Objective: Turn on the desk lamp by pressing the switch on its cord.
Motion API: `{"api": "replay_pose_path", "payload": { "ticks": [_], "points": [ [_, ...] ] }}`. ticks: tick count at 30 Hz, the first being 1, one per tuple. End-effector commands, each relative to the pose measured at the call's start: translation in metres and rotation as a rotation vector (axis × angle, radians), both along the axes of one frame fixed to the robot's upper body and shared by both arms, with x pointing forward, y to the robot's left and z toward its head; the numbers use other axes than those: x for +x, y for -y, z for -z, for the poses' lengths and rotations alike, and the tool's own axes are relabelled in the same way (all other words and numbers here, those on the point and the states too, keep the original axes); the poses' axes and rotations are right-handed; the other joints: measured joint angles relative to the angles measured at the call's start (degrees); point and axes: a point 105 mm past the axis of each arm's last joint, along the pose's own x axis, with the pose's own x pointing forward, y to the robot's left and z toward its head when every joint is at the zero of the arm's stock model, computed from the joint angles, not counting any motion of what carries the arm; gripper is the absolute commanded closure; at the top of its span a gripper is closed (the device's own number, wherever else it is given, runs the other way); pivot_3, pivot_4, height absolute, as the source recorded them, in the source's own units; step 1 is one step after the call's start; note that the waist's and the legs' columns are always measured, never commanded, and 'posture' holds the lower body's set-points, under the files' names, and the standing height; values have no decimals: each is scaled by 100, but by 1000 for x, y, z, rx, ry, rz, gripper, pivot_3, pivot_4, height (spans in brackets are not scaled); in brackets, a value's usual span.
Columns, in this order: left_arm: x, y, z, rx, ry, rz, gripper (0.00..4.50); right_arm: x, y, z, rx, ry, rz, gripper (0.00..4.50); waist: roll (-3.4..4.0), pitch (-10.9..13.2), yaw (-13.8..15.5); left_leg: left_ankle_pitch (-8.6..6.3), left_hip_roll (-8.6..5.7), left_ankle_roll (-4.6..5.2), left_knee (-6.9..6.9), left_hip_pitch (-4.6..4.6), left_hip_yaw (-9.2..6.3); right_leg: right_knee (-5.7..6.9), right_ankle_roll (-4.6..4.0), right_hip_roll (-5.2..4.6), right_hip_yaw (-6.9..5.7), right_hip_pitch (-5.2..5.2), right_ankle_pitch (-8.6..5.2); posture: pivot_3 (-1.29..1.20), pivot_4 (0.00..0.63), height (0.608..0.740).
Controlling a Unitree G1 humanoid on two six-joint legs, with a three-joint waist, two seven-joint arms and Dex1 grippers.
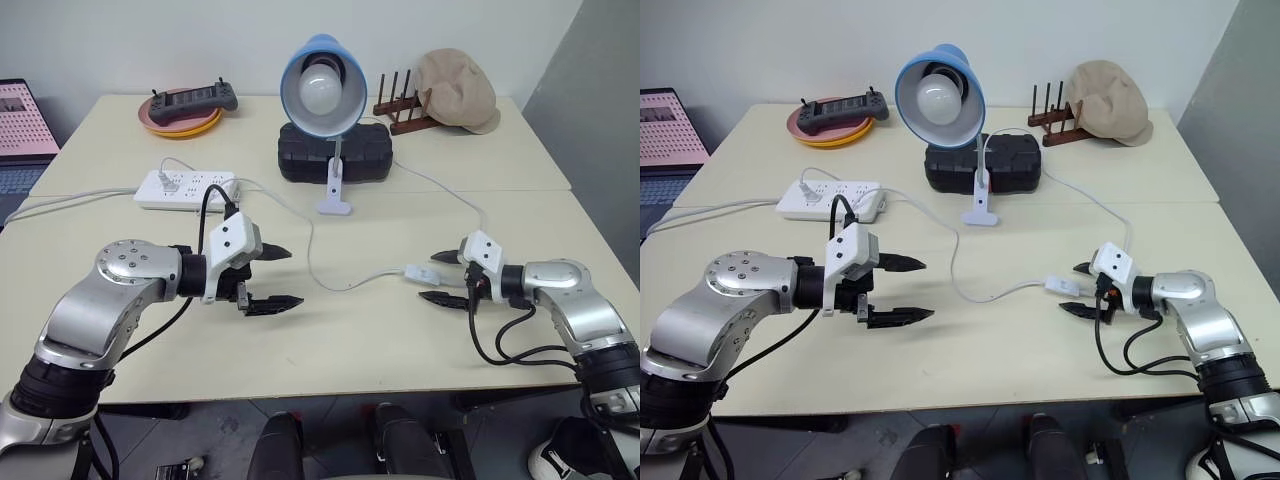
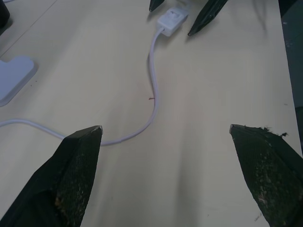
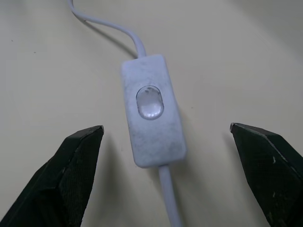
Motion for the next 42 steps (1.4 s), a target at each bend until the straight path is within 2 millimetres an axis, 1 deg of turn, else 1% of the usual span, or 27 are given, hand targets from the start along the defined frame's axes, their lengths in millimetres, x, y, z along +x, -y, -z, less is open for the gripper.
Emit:
{"api": "replay_pose_path", "payload": {
  "ticks": [1,3,5,10,11,15,17,19,20,21,24,27,29,31,33,35,40,42],
  "points": [
    [-3,6,-9,-19,44,15,0,0,3,-15,6,43,-18,942,0,0,0,0,0,0,1,1,0,2,0,0,0,0,0,0,150,740],
    [-3,6,-9,-18,50,15,0,-1,0,-17,7,44,-33,1479,0,0,0,0,0,0,2,2,-2,3,0,0,0,2,0,0,150,740],
    [-1,7,-9,-21,59,13,0,-2,-1,-16,5,41,-44,1917,0,0,1,0,0,0,2,3,-2,5,0,0,0,2,1,0,150,740],
    [-1,12,-10,-39,58,18,0,0,1,-12,3,37,-35,3175,0,0,3,0,0,0,2,3,-2,4,0,0,0,2,0,0,150,740],
    [-2,13,-10,-40,55,21,0,1,2,-12,4,37,-33,3350,0,0,3,0,0,0,2,2,-2,4,0,0,-1,2,0,0,150,740],
    [-5,13,-13,-79,21,12,0,3,0,-14,2,64,-36,3402,0,0,3,0,0,0,2,3,-2,4,0,0,0,2,0,0,150,740],
    [-7,15,-22,-178,-42,-16,0,6,-7,-24,28,101,-31,3402,0,0,1,0,0,0,2,3,-2,5,0,0,0,3,1,0,150,740],
    [-10,20,-31,-377,-196,-62,0,9,-24,-38,77,164,-42,3402,0,0,-1,0,0,0,3,3,-3,7,1,0,-1,3,1,0,150,740],
    [-12,23,-31,-448,-271,-76,0,9,-34,-45,101,194,-50,3402,0,0,-1,0,0,0,5,3,-4,8,1,1,-1,3,1,0,150,740],
    [-16,27,-29,-500,-338,-84,0,9,-42,-51,124,217,-61,3402,0,0,-14,1,0,0,5,4,-5,11,1,0,-1,4,1,0,150,740],
    [-21,40,-20,-623,-457,-124,0,5,-62,-62,179,258,-91,3402,2,-1,-22,1,3,0,9,4,-14,16,2,5,-4,4,1,0,150,740],
    [-16,49,-16,-744,-535,-193,0,-5,-78,-66,208,267,-140,3402,-1,-2,25,0,2,0,10,5,-24,12,2,3,-10,14,2,0,150,740],
    [-12,51,-15,-783,-558,-226,0,-7,-81,-67,211,271,-151,3402,-2,-2,82,1,-1,-1,14,5,-27,11,2,1,-13,18,2,0,150,740],
    [-3,55,-9,-820,-579,-271,0,-13,-94,-70,219,286,-200,3402,-2,-2,101,1,-3,-1,21,10,-27,12,2,0,-12,26,3,0,150,740],
    [3,59,-6,-822,-583,-296,0,-16,-100,-72,228,290,-225,3402,-2,-2,120,1,-6,-1,26,24,-23,11,3,-1,-8,40,4,0,150,740],
    [6,62,-5,-820,-578,-305,0,-18,-104,-73,231,290,-242,3402,-4,-4,121,1,-7,-1,26,41,-23,10,3,0,-8,55,3,0,150,740],
    [11,68,-3,-829,-588,-298,0,-24,-111,-73,216,302,-288,3402,-4,-4,124,1,-7,-1,26,42,-22,10,2,1,-7,55,4,0,150,740],
    [12,70,-6,-841,-589,-285,0,-25,-112,-73,215,304,-297,3402,-4,-4,125,1,-7,-1,25,42,-22,8,2,1,-7,55,4,0,150,740]
  ]
}}
